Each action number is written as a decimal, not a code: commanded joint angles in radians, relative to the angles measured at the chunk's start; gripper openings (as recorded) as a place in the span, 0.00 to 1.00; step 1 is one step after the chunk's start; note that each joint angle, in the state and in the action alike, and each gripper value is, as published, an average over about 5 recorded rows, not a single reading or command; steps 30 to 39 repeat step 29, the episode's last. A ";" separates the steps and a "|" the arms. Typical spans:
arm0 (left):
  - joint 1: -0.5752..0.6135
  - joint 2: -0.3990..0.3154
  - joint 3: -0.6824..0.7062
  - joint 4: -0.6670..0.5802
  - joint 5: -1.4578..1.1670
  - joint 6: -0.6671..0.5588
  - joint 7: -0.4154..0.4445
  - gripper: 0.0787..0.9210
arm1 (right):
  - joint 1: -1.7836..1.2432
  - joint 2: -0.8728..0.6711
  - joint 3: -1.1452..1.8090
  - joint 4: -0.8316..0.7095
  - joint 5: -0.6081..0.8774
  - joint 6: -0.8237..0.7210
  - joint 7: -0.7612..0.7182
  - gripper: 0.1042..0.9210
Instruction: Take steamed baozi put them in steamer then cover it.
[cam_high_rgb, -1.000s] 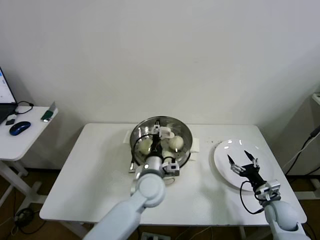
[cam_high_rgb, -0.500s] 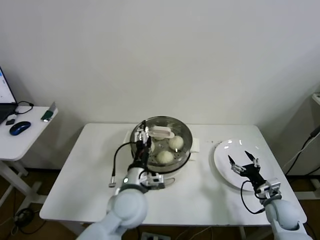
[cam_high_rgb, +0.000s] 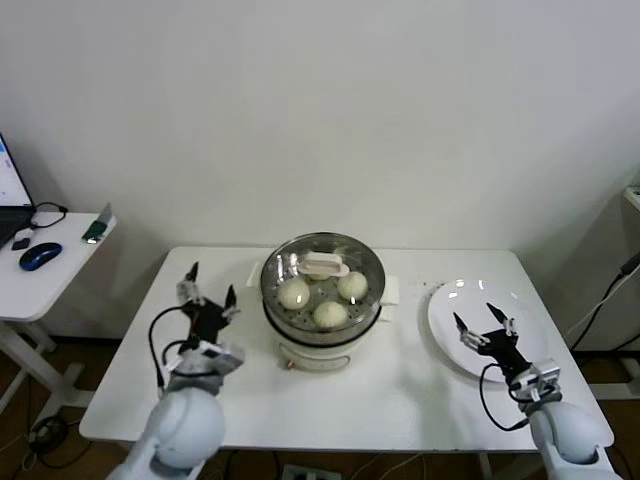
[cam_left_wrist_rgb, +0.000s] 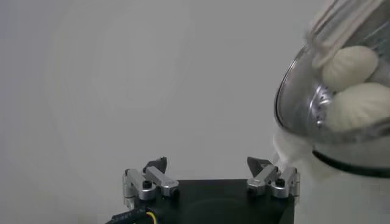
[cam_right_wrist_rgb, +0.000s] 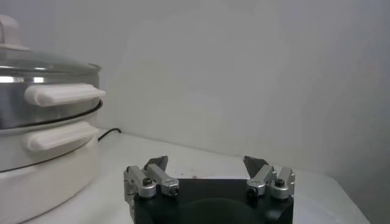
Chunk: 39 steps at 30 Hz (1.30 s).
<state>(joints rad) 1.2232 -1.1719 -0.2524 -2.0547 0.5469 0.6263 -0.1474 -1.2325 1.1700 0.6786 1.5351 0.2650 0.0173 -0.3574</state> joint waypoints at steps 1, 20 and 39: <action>0.209 -0.084 -0.348 0.149 -0.697 -0.819 -0.042 0.88 | -0.010 0.006 0.001 0.011 0.003 0.012 -0.006 0.88; 0.185 -0.107 -0.345 0.281 -0.758 -0.789 0.036 0.88 | -0.045 0.025 0.023 0.044 0.031 0.057 -0.008 0.88; 0.174 -0.105 -0.338 0.274 -0.755 -0.768 0.051 0.88 | -0.051 0.035 0.034 0.050 0.030 0.055 -0.008 0.88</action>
